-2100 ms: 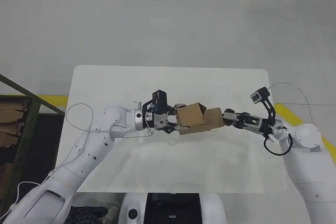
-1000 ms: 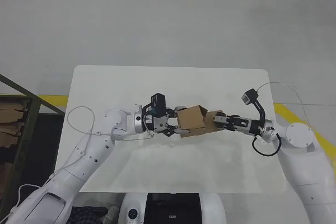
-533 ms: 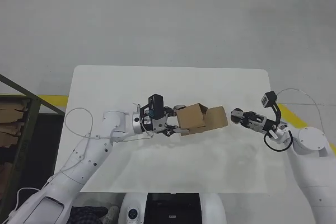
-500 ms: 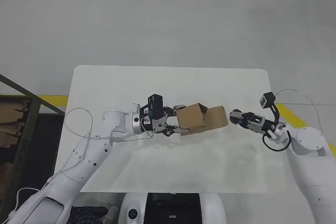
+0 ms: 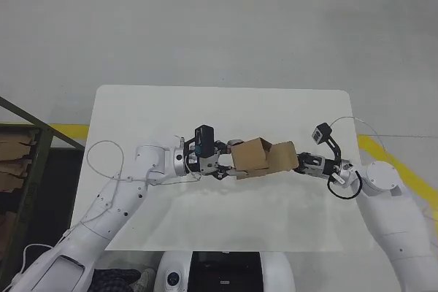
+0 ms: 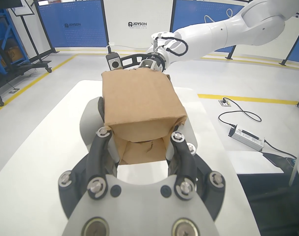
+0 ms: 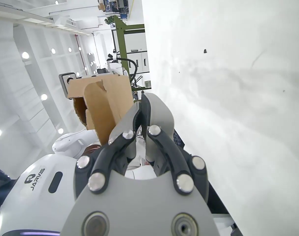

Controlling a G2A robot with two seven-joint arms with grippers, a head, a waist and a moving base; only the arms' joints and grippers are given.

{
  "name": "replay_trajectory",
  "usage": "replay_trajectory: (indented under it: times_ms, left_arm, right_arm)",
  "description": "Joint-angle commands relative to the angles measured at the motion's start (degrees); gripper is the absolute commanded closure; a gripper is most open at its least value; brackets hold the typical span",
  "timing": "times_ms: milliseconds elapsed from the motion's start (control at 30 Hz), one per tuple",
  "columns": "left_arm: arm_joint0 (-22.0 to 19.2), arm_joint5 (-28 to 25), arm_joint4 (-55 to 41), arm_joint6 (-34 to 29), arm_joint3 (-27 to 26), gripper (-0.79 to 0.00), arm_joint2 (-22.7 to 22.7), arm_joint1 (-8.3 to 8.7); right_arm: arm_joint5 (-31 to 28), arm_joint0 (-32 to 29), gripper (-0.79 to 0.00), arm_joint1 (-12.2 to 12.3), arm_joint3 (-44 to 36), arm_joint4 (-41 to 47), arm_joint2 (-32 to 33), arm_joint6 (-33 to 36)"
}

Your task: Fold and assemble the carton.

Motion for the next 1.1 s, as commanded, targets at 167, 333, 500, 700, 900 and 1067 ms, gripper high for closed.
replay_trajectory:
  times_ms: [167,333,500,700,900,1067]
  left_arm:
    - [-1.32,0.31,-0.16,-1.51,1.49,-0.372,1.96,-0.63]
    - [-1.90,1.16,0.17,-2.78,1.83,-0.363,2.30,-0.83]
    - [-2.20,1.53,0.67,-3.99,1.88,-0.363,2.61,-0.95]
    - [-2.60,1.40,0.93,-4.64,2.04,-0.363,3.01,-1.11]
    - [-2.71,1.51,1.42,-5.72,2.37,-0.369,2.96,-1.11]
    - [-2.67,1.65,1.50,-5.95,2.24,-0.366,2.87,-1.13]
  right_arm:
    - [-0.61,-0.23,0.000,0.09,-2.53,1.08,0.01,1.31]
    - [-0.43,-0.48,0.000,0.23,-4.31,0.79,-0.05,2.00]
    - [-0.40,-1.06,0.000,0.54,-6.16,-0.08,0.65,1.96]
    - [0.24,-1.80,0.000,0.97,-7.94,-1.55,1.79,1.20]
    - [0.28,-2.76,0.000,1.46,-10.07,-2.09,3.37,1.46]
    - [0.78,-3.46,-0.003,1.79,-11.85,-3.32,3.80,1.69]
